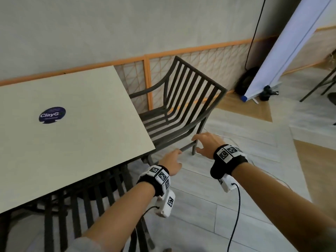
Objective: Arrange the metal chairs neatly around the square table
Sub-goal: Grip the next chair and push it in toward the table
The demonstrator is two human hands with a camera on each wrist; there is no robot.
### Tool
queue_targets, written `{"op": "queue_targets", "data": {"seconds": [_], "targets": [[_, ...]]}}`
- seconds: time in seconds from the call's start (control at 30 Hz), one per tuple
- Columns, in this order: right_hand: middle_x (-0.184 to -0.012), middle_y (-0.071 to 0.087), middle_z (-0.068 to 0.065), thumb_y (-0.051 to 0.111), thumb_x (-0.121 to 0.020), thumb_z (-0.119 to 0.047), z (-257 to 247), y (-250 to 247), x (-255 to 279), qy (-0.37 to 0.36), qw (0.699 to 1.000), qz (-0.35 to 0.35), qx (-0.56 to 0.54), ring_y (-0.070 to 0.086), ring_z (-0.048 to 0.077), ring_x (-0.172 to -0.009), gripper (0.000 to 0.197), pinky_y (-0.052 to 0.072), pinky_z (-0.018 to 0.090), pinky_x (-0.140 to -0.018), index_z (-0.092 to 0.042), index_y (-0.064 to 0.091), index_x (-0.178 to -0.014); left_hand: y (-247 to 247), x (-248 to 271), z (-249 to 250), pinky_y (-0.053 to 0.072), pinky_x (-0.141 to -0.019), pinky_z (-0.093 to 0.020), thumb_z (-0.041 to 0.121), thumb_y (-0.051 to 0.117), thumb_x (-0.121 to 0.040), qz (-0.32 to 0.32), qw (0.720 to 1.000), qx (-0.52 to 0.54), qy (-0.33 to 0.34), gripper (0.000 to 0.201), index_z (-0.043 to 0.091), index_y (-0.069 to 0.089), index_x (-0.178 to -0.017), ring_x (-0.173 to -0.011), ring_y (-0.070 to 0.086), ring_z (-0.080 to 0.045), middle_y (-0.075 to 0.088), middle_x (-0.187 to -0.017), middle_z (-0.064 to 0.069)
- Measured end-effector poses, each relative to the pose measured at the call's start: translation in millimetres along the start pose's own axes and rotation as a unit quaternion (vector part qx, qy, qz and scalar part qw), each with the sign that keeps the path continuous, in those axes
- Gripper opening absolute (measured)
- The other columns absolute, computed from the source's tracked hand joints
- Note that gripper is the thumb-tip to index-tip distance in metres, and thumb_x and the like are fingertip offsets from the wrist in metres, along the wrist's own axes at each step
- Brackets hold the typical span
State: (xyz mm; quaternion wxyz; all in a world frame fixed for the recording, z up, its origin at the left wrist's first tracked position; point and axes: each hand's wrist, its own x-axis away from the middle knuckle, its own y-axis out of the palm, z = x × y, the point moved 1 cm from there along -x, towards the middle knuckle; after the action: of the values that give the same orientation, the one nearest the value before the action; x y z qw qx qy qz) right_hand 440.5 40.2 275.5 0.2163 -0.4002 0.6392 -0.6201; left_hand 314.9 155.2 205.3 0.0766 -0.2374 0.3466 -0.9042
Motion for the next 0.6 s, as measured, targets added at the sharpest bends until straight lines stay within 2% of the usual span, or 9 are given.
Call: {"op": "queue_targets", "data": {"seconds": [0.13,0.23,0.37,0.5,0.6], "targets": [[-0.127,0.059,0.008,0.060,-0.084,-0.019,46,19,-67,-0.015,0.999,-0.047,-0.001,0.058,0.031,-0.111,0.040,0.050,0.040,-0.089,-0.023,0.054,-0.123,23,-67,-5,0.043,-0.104,-0.048,0.008,0.051,-0.091,0.018,0.998,0.009,-0.052,0.045,0.018,0.042,-0.134,-0.120,0.054,-0.033,0.054,-0.134,-0.013],[-0.127,0.060,0.007,0.061,-0.085,-0.022,88,36,-120,-0.026,0.996,-0.080,0.019,0.058,0.030,-0.111,0.039,0.050,0.041,-0.091,-0.024,0.053,-0.123,33,-116,-5,0.045,-0.101,-0.050,0.007,0.048,-0.093,0.046,0.994,-0.008,-0.104,0.041,0.017,0.043,-0.132,-0.117,0.055,-0.037,0.056,-0.130,-0.014],[-0.127,0.060,0.008,0.056,-0.087,-0.025,133,52,-196,-0.038,0.993,-0.090,0.062,0.057,0.030,-0.111,0.039,0.047,0.041,-0.096,-0.022,0.050,-0.125,34,-184,-7,0.040,-0.104,-0.052,0.009,0.052,-0.092,0.094,0.984,-0.061,-0.142,0.045,0.017,0.040,-0.134,-0.127,0.047,-0.034,0.051,-0.138,-0.011],[-0.143,0.045,0.007,0.054,-0.088,-0.022,153,89,-255,-0.124,0.978,-0.066,0.156,0.037,0.027,-0.133,0.047,0.032,0.045,-0.106,-0.018,0.042,-0.134,46,-245,-25,0.031,-0.113,-0.054,0.009,0.057,-0.089,0.110,0.976,-0.143,-0.124,0.066,0.017,0.026,-0.147,-0.142,0.029,-0.029,0.033,-0.154,-0.007],[-0.151,0.033,0.006,0.056,-0.087,-0.039,169,120,-292,-0.152,0.961,-0.073,0.218,0.025,0.027,-0.141,0.062,0.021,0.051,-0.112,-0.022,0.030,-0.141,55,-277,-45,0.022,-0.118,-0.056,0.018,0.053,-0.094,0.108,0.970,-0.153,-0.154,0.068,0.017,0.015,-0.151,-0.147,0.017,-0.031,0.021,-0.160,-0.007]]}}
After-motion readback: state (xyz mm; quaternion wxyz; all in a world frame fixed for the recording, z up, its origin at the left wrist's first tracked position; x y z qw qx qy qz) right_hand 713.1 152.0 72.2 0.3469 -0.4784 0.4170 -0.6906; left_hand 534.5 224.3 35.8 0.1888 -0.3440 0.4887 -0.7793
